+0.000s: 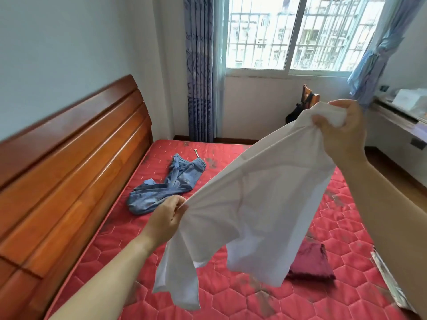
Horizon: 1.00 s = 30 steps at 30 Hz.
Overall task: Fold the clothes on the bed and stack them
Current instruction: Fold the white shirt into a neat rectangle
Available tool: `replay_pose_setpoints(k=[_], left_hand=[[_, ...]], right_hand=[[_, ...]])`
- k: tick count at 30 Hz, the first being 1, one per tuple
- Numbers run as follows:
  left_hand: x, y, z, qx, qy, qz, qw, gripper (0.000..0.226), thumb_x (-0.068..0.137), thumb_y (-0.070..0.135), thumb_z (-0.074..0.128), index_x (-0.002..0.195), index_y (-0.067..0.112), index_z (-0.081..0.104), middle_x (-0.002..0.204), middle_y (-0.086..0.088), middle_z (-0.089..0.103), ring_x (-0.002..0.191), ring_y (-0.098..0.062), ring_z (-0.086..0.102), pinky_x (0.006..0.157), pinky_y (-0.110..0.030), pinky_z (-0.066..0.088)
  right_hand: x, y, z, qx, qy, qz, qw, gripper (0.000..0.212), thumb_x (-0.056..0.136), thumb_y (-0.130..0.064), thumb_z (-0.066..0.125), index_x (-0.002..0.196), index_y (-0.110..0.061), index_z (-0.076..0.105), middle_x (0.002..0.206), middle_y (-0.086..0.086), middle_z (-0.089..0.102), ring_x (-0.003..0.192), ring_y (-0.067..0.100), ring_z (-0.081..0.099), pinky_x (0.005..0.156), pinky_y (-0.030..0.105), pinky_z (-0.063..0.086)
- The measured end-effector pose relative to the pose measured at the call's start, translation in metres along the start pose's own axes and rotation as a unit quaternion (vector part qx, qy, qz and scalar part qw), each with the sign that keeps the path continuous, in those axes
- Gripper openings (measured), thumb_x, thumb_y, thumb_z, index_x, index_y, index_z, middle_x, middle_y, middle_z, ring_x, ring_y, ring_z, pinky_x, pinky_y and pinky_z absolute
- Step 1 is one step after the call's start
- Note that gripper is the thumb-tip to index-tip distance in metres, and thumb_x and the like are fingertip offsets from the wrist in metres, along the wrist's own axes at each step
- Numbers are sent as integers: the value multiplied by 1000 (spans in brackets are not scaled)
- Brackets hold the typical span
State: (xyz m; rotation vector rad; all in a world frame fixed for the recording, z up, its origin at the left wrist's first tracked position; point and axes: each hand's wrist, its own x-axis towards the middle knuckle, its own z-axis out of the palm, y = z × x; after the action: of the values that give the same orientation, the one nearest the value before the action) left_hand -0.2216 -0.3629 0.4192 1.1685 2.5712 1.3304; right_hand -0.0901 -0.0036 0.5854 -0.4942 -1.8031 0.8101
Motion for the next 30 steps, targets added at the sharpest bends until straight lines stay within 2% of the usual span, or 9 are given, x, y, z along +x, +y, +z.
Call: replay_pose_setpoints(k=[5, 8, 12, 16, 18, 22, 25, 28, 30], left_hand=[[-21, -9, 3, -81, 11, -36, 996, 20, 93, 30, 46, 85, 16, 57, 74, 3, 58, 66, -11, 52, 62, -23, 40], [-29, -15, 7, -100, 35, -35, 994, 21, 96, 34, 44, 86, 22, 58, 73, 7, 59, 65, -8, 53, 60, -19, 40], [-30, -26, 19, -79, 38, -38, 995, 15, 93, 26, 46, 86, 24, 59, 78, 16, 62, 66, -1, 56, 60, -10, 38], [-5, -52, 35, -66, 12, -86, 994, 19, 95, 14, 50, 85, 25, 61, 80, 15, 64, 71, -3, 57, 63, -9, 39], [23, -73, 43, -46, 0, -114, 992, 18, 96, 17, 49, 85, 25, 62, 79, 15, 63, 70, -2, 57, 63, -11, 39], [106, -136, 67, 18, -22, -162, 986, 17, 96, 20, 48, 87, 22, 62, 81, 11, 65, 78, -4, 59, 68, -16, 40], [184, -202, 97, 99, -6, -184, 978, 14, 93, 10, 52, 102, 13, 63, 94, -1, 64, 92, -22, 60, 78, -25, 40], [242, -266, 138, 190, 36, -260, 946, 37, 89, 13, 57, 126, 10, 52, 114, -15, 56, 105, -35, 54, 90, -41, 40], [248, -297, 174, 209, 7, -281, 937, 45, 88, 18, 59, 131, 13, 47, 122, -15, 53, 111, -35, 52, 92, -44, 41]], right_hand=[[-27, 7, -3, -24, -18, 26, 999, 35, 74, -30, 73, 103, -24, 55, 91, -19, 54, 82, -1, 50, 74, 10, 39], [-43, 26, -7, -29, -29, 59, 997, 34, 75, -29, 72, 104, -25, 54, 90, -19, 54, 78, -3, 50, 70, 6, 39], [-62, 73, -5, -49, -48, 94, 993, 34, 76, -29, 75, 103, -24, 55, 93, -10, 56, 73, -11, 52, 62, 0, 37], [-60, 131, 36, -48, -88, 145, 984, 33, 76, -31, 75, 99, -31, 52, 91, -7, 57, 70, -3, 53, 56, 2, 40], [-47, 165, 76, -52, -109, 165, 979, 33, 76, -31, 75, 99, -29, 51, 87, -9, 57, 68, -4, 52, 54, 2, 39], [-3, 249, 188, -72, -176, 186, 964, 39, 76, -29, 74, 107, -21, 53, 99, 1, 60, 83, 16, 56, 71, 23, 45], [36, 320, 282, -112, -222, 189, 950, 59, 76, -32, 74, 124, -11, 46, 117, 11, 56, 105, 26, 53, 83, 27, 38], [36, 384, 352, -143, -254, 195, 937, 75, 82, -36, 69, 139, -6, 31, 137, 14, 41, 126, 27, 40, 101, 30, 30], [2, 418, 377, -151, -300, 163, 928, 73, 83, -33, 68, 139, -3, 32, 139, 16, 38, 128, 28, 38, 105, 31, 28]])
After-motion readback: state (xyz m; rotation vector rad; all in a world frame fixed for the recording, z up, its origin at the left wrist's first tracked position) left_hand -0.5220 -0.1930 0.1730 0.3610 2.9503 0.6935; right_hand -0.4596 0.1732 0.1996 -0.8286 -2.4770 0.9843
